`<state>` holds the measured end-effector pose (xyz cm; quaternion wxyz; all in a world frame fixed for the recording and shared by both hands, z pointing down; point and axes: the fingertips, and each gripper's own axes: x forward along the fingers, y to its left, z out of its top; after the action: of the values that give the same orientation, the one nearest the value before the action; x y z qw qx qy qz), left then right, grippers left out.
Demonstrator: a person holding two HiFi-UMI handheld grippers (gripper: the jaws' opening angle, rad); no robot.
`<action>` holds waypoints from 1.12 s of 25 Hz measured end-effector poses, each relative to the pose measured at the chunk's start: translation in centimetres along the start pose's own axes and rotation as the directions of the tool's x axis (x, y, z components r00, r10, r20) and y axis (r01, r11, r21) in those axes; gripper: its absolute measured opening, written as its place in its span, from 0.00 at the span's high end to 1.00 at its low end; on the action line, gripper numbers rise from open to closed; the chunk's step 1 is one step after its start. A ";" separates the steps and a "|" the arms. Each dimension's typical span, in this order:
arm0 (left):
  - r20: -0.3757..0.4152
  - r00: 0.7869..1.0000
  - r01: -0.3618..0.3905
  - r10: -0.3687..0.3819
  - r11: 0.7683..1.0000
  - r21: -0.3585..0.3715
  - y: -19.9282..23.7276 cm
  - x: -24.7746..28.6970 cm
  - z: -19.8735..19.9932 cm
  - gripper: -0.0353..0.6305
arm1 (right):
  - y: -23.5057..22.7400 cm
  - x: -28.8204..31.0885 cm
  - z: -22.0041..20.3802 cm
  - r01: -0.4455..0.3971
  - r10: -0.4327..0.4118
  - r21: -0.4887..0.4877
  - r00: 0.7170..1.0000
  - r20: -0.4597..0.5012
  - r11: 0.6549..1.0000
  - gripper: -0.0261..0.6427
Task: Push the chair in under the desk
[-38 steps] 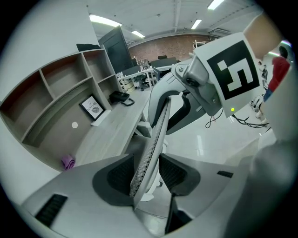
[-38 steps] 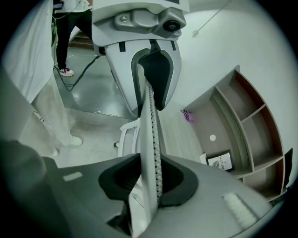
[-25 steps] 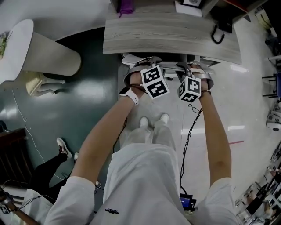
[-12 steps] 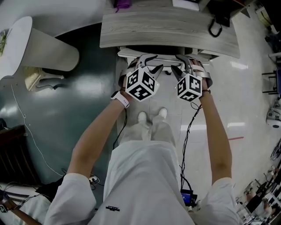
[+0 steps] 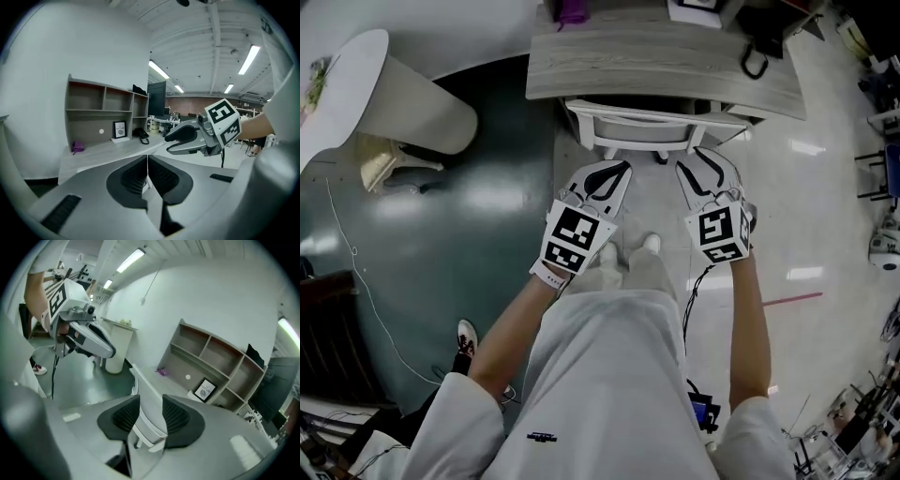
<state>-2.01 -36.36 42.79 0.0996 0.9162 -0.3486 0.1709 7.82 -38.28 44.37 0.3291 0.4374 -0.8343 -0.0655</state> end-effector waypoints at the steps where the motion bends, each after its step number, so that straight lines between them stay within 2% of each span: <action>1: 0.007 1.000 -0.002 0.002 1.000 -0.010 -0.2 -0.9 -0.1 0.93 | 0.5 -0.9 0.7 0.016 -0.017 0.026 1.000 0.014 1.000 0.75; 4: 0.036 0.999 -0.010 0.011 1.000 -0.029 -1.1 -3.7 0.2 0.93 | 1.9 -3.8 3.0 0.066 -0.071 0.083 0.996 0.058 0.994 0.84; 10: 0.141 0.989 -0.036 0.049 0.995 -0.090 -2.1 -9.0 2.5 0.94 | 4.2 -8.9 6.5 0.117 -0.143 0.178 0.980 0.141 0.977 0.90; 14: 0.193 0.980 -0.039 0.053 0.996 -0.076 -2.9 -11.8 4.2 0.94 | 5.1 -12.2 7.4 0.146 -0.193 0.258 0.967 0.164 0.955 0.93; 20: 0.219 0.974 -0.042 0.054 0.997 -0.060 -3.8 -14.6 5.0 0.94 | 6.3 -15.8 8.3 0.167 -0.242 0.331 0.949 0.200 0.929 0.94; 28: 0.232 0.971 -0.046 0.055 0.998 -0.046 -4.4 -16.2 5.3 0.94 | 7.7 -16.7 10.2 0.155 -0.263 0.367 0.928 0.265 0.917 0.94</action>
<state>-9.07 -24.98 31.44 0.0721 0.9186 -0.3844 0.0573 3.04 -22.46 31.36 0.1054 0.5594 -0.8218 -0.0234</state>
